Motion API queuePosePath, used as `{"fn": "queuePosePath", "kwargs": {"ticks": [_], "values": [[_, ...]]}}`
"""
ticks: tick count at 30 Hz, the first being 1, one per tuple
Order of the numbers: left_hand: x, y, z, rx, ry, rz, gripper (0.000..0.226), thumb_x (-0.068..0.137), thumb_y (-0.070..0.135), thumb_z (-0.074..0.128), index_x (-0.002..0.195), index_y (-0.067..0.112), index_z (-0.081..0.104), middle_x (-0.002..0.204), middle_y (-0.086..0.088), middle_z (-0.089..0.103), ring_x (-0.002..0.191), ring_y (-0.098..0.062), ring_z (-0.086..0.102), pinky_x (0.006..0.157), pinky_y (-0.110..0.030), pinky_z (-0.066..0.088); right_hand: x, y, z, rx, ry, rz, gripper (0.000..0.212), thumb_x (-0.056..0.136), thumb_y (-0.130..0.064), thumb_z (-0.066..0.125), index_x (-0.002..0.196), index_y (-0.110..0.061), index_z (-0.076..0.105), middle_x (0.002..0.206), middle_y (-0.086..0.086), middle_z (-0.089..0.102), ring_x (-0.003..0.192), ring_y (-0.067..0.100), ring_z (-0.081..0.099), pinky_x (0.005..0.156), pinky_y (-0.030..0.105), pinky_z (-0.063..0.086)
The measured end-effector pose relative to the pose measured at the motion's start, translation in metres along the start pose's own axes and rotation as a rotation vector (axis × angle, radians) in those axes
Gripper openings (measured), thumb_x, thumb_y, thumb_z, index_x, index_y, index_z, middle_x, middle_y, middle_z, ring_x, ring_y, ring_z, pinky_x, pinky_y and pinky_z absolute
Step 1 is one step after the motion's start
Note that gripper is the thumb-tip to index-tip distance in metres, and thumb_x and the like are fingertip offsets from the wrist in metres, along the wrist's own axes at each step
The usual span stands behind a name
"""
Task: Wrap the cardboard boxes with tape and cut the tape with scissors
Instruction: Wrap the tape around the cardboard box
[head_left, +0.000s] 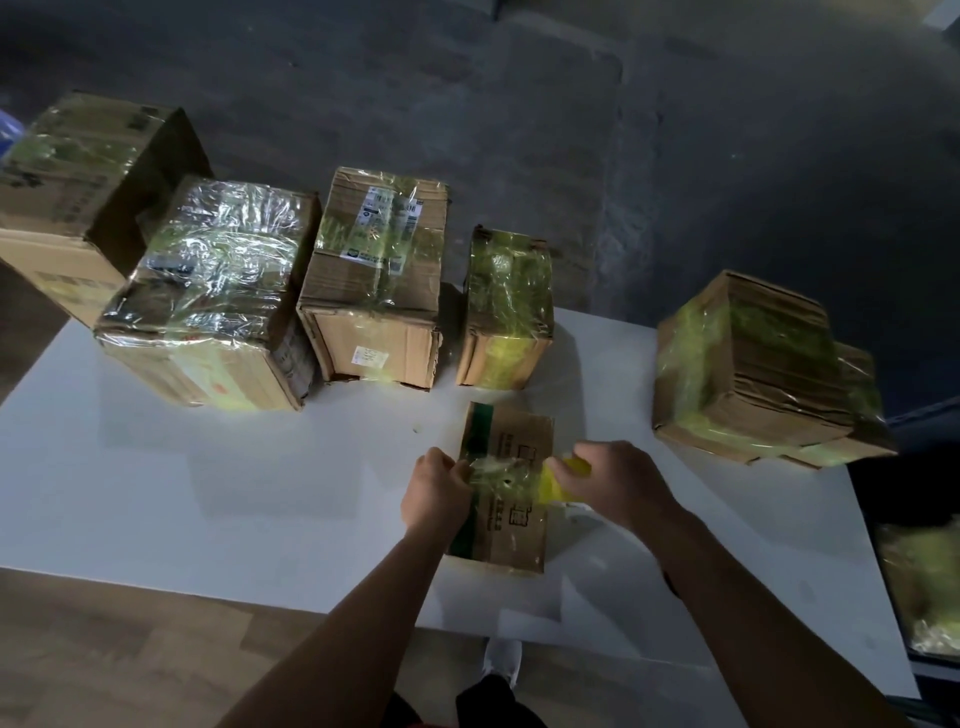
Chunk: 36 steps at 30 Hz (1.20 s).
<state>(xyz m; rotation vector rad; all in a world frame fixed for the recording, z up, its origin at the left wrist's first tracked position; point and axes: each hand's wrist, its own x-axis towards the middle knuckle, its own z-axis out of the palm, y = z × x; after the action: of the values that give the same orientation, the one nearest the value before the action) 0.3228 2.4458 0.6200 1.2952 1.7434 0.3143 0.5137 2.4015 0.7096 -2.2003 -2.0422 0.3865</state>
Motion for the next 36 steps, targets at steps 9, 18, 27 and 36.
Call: {"fn": "queuePosePath", "kwargs": {"ticks": [9, 18, 27, 36], "values": [[-0.017, 0.005, 0.014, 0.203, 0.122, 0.248, 0.042, 0.092, 0.043, 0.055, 0.121, 0.014, 0.045, 0.115, -0.003, 0.049, 0.103, -0.017, 0.048, 0.078, -0.029, 0.047, 0.005, 0.000, 0.003, -0.041, -0.102, 0.142, 0.053, 0.093, -0.048, 0.051, 0.056, -0.021, 0.025, 0.053, -0.004, 0.027, 0.061, 0.023, 0.039, 0.058, 0.028, 0.027], [-0.008, -0.001, 0.018, 0.053, 0.113, 0.166, 0.051, 0.086, 0.042, 0.067, 0.121, 0.012, 0.046, 0.115, -0.006, 0.052, 0.102, -0.019, 0.050, 0.080, -0.036, 0.049, 0.001, 0.014, -0.001, 0.086, -0.099, -0.024, 0.043, 0.090, -0.050, 0.054, 0.062, -0.022, 0.037, 0.052, -0.007, 0.035, 0.055, 0.017, 0.041, 0.055, 0.026, 0.027], [-0.009, 0.007, 0.019, 0.100, 0.093, 0.115, 0.047, 0.086, 0.045, 0.065, 0.117, 0.017, 0.045, 0.111, 0.000, 0.051, 0.096, -0.015, 0.049, 0.076, -0.035, 0.050, -0.008, 0.038, 0.011, -0.037, -0.086, 0.100, 0.046, 0.090, -0.044, 0.055, 0.058, -0.018, 0.033, 0.049, -0.004, 0.031, 0.055, 0.023, 0.041, 0.053, 0.027, 0.026], [-0.028, 0.009, 0.035, 0.375, 0.033, 0.144, 0.078, 0.083, 0.070, 0.050, 0.136, 0.017, 0.033, 0.126, -0.003, 0.045, 0.111, -0.019, 0.047, 0.088, -0.036, 0.045, -0.018, 0.058, 0.037, -0.058, -0.218, 0.239, 0.047, 0.091, -0.044, 0.051, 0.058, -0.020, 0.028, 0.057, -0.004, 0.032, 0.065, 0.023, 0.045, 0.060, 0.026, 0.028]]}}
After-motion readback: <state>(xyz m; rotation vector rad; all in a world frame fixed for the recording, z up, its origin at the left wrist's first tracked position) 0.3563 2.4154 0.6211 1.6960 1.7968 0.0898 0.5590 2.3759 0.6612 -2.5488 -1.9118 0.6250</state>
